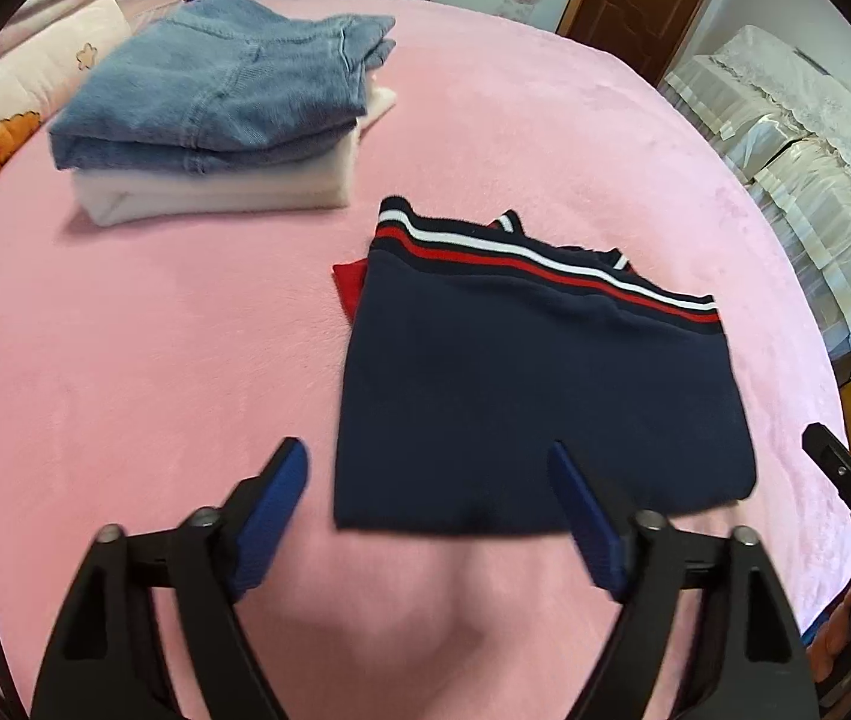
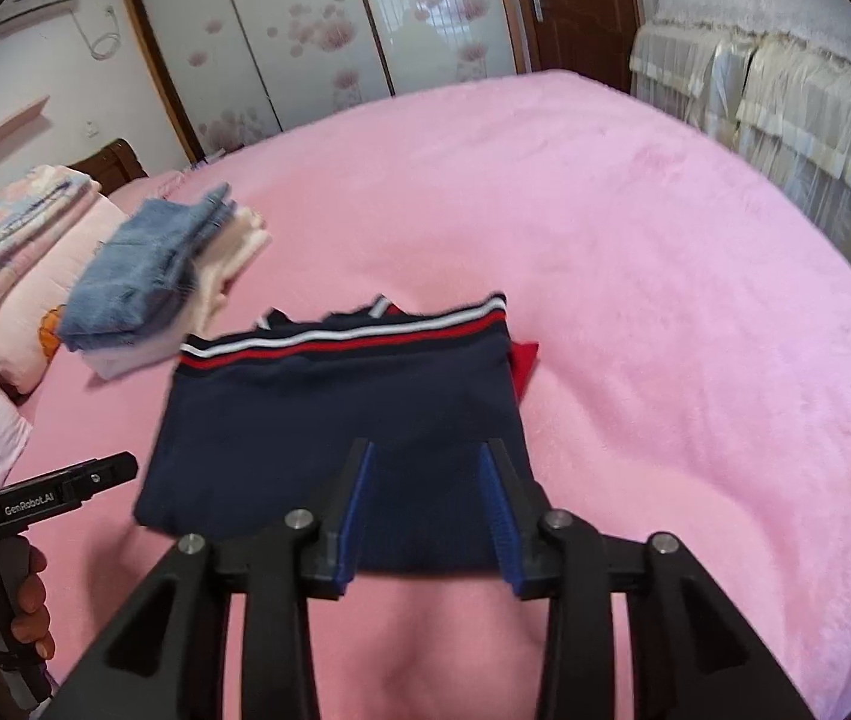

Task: Fold large clothes
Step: 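Lay the folded hem flat on the jacket and open both tools, then grasp one side edge of the folded jacket with the right tool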

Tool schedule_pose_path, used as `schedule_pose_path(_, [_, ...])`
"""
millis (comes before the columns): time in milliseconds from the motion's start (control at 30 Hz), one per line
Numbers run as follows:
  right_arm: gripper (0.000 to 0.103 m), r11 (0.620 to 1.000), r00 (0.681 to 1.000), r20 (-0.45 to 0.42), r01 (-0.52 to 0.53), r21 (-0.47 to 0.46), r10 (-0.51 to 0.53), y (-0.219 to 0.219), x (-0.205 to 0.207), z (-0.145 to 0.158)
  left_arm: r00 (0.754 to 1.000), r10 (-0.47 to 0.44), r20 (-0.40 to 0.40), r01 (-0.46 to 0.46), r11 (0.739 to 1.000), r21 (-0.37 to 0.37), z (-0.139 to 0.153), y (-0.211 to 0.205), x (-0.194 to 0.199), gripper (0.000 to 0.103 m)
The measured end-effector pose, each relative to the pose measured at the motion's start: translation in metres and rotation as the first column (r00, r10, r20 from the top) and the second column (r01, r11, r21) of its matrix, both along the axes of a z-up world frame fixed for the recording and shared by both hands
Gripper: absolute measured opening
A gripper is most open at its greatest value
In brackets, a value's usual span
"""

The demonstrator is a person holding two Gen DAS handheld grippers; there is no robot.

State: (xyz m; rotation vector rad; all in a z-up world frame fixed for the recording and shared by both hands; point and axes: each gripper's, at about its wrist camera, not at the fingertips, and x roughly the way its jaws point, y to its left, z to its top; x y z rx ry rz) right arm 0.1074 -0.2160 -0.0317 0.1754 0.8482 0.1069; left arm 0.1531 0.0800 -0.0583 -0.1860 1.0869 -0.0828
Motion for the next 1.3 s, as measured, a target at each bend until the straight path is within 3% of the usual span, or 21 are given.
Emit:
schedule_pose_path(300, [0.037, 0.998, 0.995, 0.079, -0.062, -0.005, 0.063, 0.027, -0.051, 0.04, 0.999, -0.024, 0.034, 0.025, 0.999, -0.024, 0.048, 0.001, -0.05, 0.085])
schedule_pose_path(567, [0.037, 0.995, 0.992, 0.088, -0.096, 0.004, 0.095, 0.049, -0.085, 0.036, 0.998, -0.026, 0.052, 0.029, 0.997, -0.068, 0.057, 0.004, -0.091, 0.085])
schedule_pose_path(767, [0.037, 0.996, 0.99, 0.105, -0.094, -0.004, 0.094, 0.058, -0.1, 0.021, 0.998, -0.044, 0.034, 0.047, 0.995, -0.091, 0.033, 0.006, -0.111, 0.085])
schedule_pose_path(933, [0.037, 0.996, 0.992, 0.088, -0.091, 0.004, 0.09, 0.063, -0.1, 0.005, 0.998, -0.057, -0.031, 0.051, 0.985, -0.165, -0.004, 0.007, -0.116, 0.085])
schedule_pose_path(1100, [0.037, 0.995, 0.994, 0.053, -0.098, 0.013, 0.098, 0.069, -0.095, -0.012, 0.997, -0.06, -0.053, 0.043, 0.962, -0.268, -0.034, 0.01, -0.11, 0.085])
schedule_pose_path(1300, [0.037, 0.993, 0.994, 0.005, -0.112, 0.035, 0.112, 0.075, -0.085, -0.033, 0.999, -0.038, -0.025, 0.027, 0.93, -0.367, -0.065, 0.017, -0.089, 0.085])
